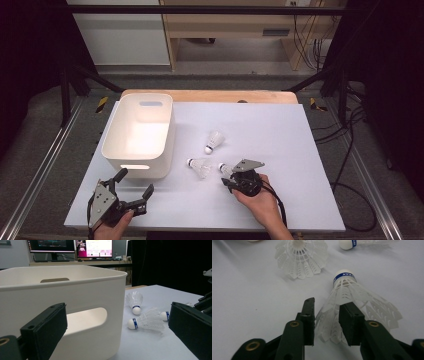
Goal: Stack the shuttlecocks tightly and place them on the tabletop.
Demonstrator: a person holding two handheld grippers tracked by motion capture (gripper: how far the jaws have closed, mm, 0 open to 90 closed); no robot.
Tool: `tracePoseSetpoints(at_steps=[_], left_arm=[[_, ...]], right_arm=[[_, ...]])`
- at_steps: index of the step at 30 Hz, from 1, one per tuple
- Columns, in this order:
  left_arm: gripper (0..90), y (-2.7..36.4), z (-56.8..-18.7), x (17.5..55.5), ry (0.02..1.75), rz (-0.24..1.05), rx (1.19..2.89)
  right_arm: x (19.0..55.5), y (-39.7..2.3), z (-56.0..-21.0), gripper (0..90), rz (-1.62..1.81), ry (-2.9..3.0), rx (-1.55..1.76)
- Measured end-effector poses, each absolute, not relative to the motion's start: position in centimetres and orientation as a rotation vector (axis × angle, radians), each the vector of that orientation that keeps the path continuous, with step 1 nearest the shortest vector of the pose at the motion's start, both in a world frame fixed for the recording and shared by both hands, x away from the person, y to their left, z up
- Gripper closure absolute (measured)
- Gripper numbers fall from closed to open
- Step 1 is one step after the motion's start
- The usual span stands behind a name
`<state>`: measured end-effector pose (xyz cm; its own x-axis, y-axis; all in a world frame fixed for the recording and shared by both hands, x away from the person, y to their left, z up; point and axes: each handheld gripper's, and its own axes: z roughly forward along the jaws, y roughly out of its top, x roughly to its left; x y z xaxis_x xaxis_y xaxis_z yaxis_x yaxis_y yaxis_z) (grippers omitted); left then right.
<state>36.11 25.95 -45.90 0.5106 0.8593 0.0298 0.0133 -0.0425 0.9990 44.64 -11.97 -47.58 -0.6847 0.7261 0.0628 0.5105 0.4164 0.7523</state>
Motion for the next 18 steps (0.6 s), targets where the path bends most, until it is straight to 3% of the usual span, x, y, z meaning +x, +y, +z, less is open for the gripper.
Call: tracePoseSetpoints(at_steps=[7,18], left_arm=[[2.1,26.0,-45.9,36.1,0.809,0.817,1.46],[2.1,26.0,-46.0,36.2,0.812,0.805,1.458]], right_arm=[[45.2,-12.8,-47.2,87.0,1.128,2.398,1.069],[45.2,-14.4,-46.2,89.9,1.162,2.417,0.967]])
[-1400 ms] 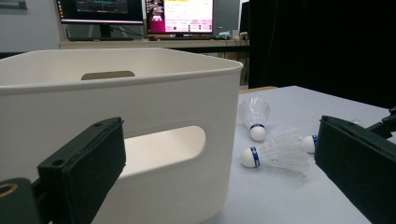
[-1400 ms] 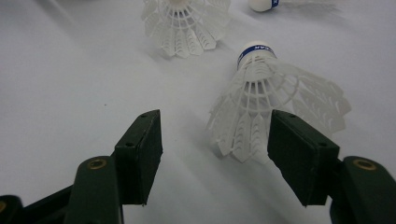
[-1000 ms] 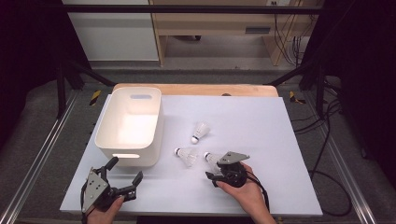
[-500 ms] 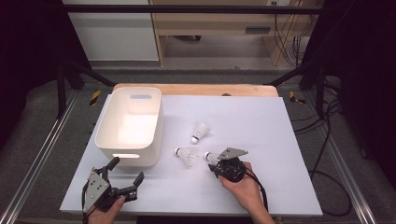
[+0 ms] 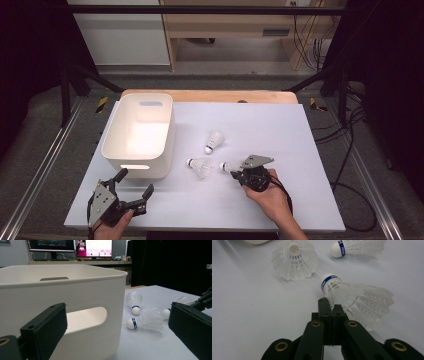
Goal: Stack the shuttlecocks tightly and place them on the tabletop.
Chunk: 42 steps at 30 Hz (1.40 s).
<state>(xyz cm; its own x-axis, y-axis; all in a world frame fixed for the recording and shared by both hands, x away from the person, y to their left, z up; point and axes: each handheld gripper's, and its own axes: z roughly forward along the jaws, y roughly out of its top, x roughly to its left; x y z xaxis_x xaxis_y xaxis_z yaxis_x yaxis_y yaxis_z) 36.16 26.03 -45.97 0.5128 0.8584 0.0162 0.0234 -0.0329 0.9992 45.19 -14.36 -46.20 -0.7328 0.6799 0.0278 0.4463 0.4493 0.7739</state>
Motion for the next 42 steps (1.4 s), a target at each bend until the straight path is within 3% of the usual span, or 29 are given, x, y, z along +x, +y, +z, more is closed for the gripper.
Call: tracePoseSetpoints(at_steps=[11,28,42], left_arm=[[2.2,26.0,-45.9,36.1,0.811,0.809,1.459],[2.2,26.0,-45.9,36.1,0.809,0.806,1.459],[2.2,25.9,-45.9,36.1,0.806,0.805,1.463]], right_arm=[[44.4,-13.1,-45.8,90.0,1.239,2.448,0.911],[46.3,-8.8,-46.7,90.0,1.26,2.468,0.893],[47.2,-7.7,-47.3,90.0,1.251,2.462,0.873]])
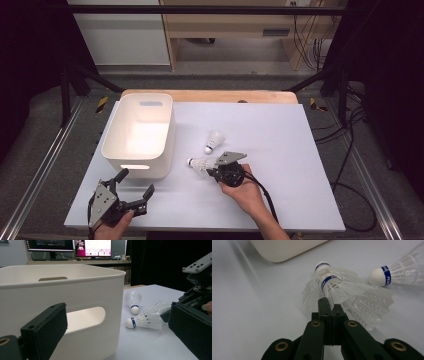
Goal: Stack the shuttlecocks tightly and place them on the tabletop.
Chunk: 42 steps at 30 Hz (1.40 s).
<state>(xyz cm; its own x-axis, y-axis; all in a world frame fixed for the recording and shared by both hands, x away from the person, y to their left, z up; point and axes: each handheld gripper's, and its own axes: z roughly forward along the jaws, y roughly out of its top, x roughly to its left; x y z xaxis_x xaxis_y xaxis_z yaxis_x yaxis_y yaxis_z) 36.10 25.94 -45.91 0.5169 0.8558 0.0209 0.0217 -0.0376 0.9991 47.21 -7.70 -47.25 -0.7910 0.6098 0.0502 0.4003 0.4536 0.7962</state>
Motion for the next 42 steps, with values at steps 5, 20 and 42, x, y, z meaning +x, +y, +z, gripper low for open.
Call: tracePoseSetpoints(at_steps=[5,20,42], left_arm=[[2.2,25.94,-45.91,36.1,0.806,0.806,1.463],[2.2,25.85,-45.94,36.11,0.806,0.8,1.463],[2.2,25.79,-45.98,36.15,0.805,0.792,1.467]], right_arm=[[47.44,-7.56,-47.38,90.0,1.254,2.455,0.867],[47.92,-7.2,-47.47,89.1,1.249,2.45,0.854],[47.55,-7.42,-46.91,55.8,1.145,2.422,0.901]])
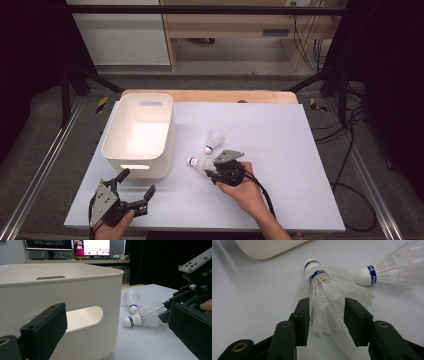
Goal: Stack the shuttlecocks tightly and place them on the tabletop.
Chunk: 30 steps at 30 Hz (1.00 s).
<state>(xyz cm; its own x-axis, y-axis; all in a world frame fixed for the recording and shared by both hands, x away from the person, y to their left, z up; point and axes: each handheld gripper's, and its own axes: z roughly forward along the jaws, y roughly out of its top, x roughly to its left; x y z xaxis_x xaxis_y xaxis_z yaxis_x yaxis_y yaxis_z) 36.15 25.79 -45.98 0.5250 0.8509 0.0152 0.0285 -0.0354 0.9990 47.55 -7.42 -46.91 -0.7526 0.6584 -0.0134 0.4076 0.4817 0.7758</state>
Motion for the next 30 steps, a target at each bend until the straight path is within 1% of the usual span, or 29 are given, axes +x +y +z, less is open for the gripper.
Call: tracePoseSetpoints(at_steps=[1,2,5,21,24,29,30], left_arm=[[2.2,25.8,-46.0,36.1,0.805,0.792,1.467],[2.2,25.8,-46.0,36.1,0.805,0.792,1.467],[2.2,25.7,-46.0,36.2,0.804,0.791,1.467],[2.2,25.7,-46.0,36.1,0.802,0.792,1.467],[2.2,25.7,-46.0,36.1,0.802,0.79,1.465],[2.1,25.7,-46.0,36.2,0.801,0.789,1.464],[2.1,25.7,-46.0,36.2,0.8,0.789,1.464]], right_arm=[[47.6,-7.4,-46.9,55.8,1.145,2.422,0.901],[47.4,-7.6,-46.7,53.2,1.145,2.424,0.899],[47.2,-7.8,-46.5,50.1,1.139,2.422,0.91],[46.3,-8.6,-45.6,42.3,1.131,2.423,0.896],[46.3,-9.0,-45.0,38.2,1.134,2.414,0.9],[46.4,-9.5,-44.2,34.5,1.148,2.396,0.898],[46.6,-9.7,-43.9,31.8,1.149,2.392,0.903]])
